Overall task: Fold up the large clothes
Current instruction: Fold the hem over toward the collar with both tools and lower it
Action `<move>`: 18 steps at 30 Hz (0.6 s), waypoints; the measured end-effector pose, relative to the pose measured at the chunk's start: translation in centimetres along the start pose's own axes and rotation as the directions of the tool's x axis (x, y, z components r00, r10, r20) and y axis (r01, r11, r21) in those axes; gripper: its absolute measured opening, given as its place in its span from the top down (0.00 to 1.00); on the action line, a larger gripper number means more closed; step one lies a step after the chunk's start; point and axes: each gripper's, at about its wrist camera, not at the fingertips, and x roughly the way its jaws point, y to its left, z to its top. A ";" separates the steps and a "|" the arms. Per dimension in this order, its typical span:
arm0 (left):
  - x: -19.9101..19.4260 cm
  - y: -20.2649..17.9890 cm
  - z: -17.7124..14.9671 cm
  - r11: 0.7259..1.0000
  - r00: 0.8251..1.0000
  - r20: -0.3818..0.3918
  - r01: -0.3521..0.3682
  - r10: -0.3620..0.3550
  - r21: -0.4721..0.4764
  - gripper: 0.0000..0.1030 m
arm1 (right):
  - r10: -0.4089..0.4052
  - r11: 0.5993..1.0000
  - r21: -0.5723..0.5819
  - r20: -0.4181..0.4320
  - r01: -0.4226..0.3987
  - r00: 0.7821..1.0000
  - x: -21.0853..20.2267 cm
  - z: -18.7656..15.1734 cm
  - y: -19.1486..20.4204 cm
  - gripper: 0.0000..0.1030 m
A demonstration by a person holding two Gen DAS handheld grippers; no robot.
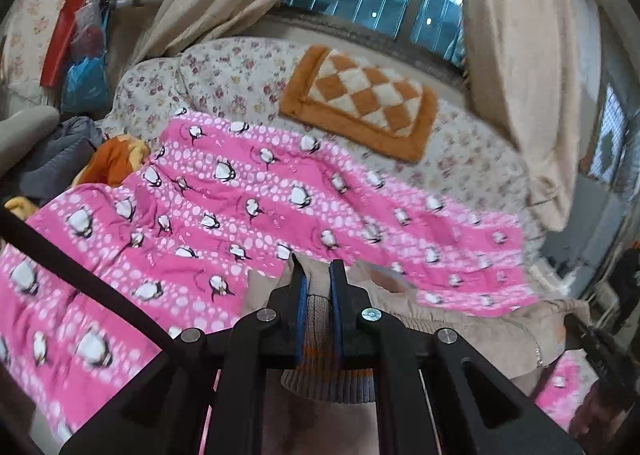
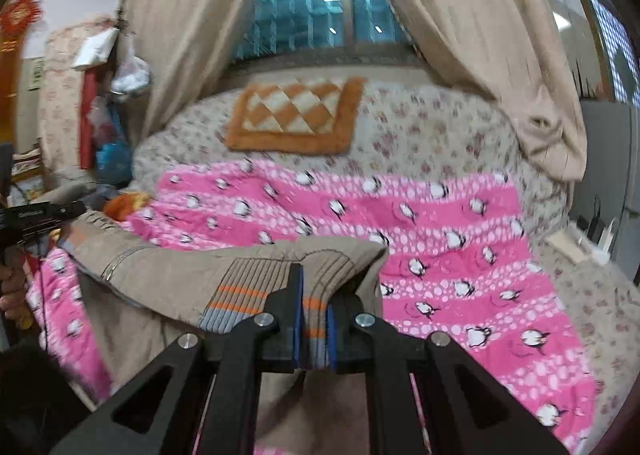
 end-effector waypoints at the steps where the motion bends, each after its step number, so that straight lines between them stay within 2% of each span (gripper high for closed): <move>1: 1.6 -0.1 -0.1 1.000 1.000 -0.009 -0.015 0.015 0.010 1.00 | -0.010 1.000 0.011 -0.024 0.010 1.000 2.4 -0.1 -0.4 0.91; 6: 9.4 0.1 -1.1 0.995 0.994 -0.059 -0.093 0.095 0.040 1.00 | -0.032 0.998 0.051 -0.113 0.038 0.993 9.9 -1.5 -1.8 0.91; 8: 12.8 0.7 -2.4 0.990 0.985 -0.102 -0.133 0.137 0.043 1.00 | -0.021 0.995 0.088 -0.174 0.037 0.985 13.0 -3.1 -2.6 0.91; 10: 16.0 1.5 -4.6 0.982 0.972 -0.144 -0.178 0.186 0.063 1.00 | -0.008 0.990 0.133 -0.280 0.047 0.960 16.4 -5.3 -3.2 0.91; 11: 17.0 1.8 -5.5 0.978 0.964 -0.167 -0.197 0.207 0.075 1.00 | 0.002 0.986 0.155 -0.363 0.058 0.932 18.3 -6.4 -3.3 0.90; 12: 18.4 2.1 -6.4 0.969 0.945 -0.217 -0.235 0.245 0.072 1.00 | 0.007 0.982 0.172 -0.423 0.073 0.906 19.8 -7.1 -3.5 0.90; 14: 20.1 2.0 -7.2 0.963 0.929 -0.255 -0.259 0.270 0.076 1.00 | 0.019 0.976 0.200 -0.458 0.082 0.889 21.4 -7.7 -3.7 0.88; 16: 21.5 1.5 -7.4 0.953 0.913 -0.274 -0.279 0.302 0.121 1.00 | 0.016 0.978 0.191 -0.471 0.085 0.882 22.5 -7.9 -3.8 0.87; 18: 22.6 1.8 -7.4 0.954 0.901 -0.312 -0.278 0.300 0.116 1.00 | 0.011 0.972 0.210 -0.491 0.106 0.871 23.5 -8.4 -4.1 0.85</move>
